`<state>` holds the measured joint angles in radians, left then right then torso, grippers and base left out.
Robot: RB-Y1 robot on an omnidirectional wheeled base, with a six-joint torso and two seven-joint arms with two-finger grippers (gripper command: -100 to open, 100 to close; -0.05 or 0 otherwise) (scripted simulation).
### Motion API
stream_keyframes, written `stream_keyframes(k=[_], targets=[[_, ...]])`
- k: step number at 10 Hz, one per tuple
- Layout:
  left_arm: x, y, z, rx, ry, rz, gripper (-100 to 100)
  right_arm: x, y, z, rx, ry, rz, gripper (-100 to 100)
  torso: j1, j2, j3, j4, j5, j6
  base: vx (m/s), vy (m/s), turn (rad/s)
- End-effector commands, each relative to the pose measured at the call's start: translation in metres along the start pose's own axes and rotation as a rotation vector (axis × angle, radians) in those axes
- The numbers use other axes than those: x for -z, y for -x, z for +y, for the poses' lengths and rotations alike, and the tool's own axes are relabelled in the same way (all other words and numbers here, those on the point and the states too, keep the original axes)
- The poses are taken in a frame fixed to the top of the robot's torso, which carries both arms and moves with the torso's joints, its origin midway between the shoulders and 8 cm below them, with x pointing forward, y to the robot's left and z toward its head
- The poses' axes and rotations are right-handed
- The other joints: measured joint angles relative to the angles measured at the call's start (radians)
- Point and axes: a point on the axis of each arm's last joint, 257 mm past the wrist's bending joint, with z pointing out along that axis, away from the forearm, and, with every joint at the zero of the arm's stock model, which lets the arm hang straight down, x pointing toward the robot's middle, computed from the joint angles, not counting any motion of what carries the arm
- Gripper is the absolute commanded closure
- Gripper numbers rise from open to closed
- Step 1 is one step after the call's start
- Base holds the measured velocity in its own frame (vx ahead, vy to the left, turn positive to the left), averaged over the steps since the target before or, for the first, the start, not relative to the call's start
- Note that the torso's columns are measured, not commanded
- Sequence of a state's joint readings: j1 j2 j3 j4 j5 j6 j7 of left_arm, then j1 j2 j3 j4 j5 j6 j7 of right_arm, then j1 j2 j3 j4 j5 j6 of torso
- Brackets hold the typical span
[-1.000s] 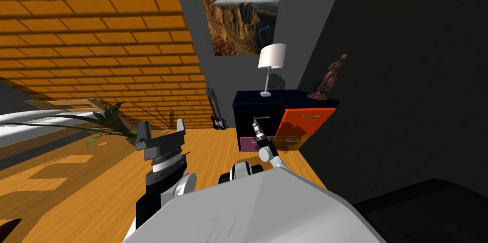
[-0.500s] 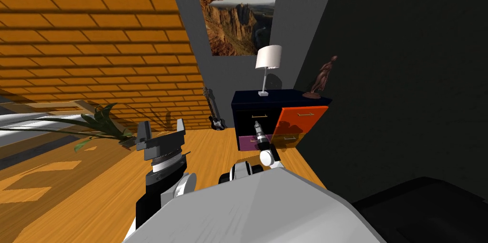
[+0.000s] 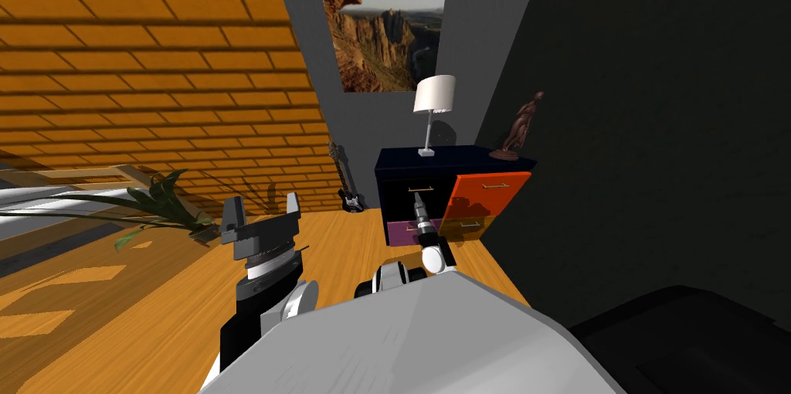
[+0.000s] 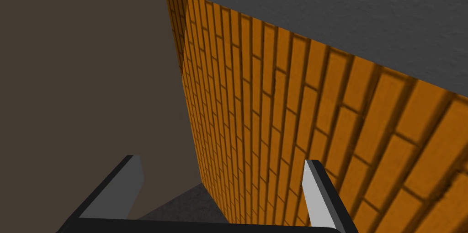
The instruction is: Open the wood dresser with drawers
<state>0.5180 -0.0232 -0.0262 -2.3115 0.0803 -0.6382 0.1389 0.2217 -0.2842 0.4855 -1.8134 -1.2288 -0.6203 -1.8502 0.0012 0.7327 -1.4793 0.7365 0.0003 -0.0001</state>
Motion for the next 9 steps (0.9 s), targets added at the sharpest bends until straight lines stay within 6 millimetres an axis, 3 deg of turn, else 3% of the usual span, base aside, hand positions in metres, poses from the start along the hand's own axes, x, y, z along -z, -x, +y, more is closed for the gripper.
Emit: stream_keyframes(k=[1, 8, 9], targets=[[0.0, 0.0, 0.0, 0.0, 0.0, 0.0, 0, 0.0037, -0.0006, 0.0014, -0.072, 0.011, 0.012, -100, 0.0, 0.001, 0.001, 0.0, 0.0, 0.0, 0.134, 0.024, 0.023], [0.0, 0.0, 0.0, 0.0, 0.0, 0.0, 0, 0.0029, -0.0013, -0.0031, -0.142, 0.021, 0.019, -100, -0.002, 0.004, 0.002, 0.001, -0.001, 0.0, 0.083, 0.017, -0.003], [0.0, 0.0, 0.0, 0.0, 0.0, 0.0, 0, 0.0065, -0.0011, 0.0024, -0.139, 0.022, 0.023, 100, -0.002, 0.006, 0.003, 0.001, 0.0, 0.0, -0.043, -0.001, 0.074]])
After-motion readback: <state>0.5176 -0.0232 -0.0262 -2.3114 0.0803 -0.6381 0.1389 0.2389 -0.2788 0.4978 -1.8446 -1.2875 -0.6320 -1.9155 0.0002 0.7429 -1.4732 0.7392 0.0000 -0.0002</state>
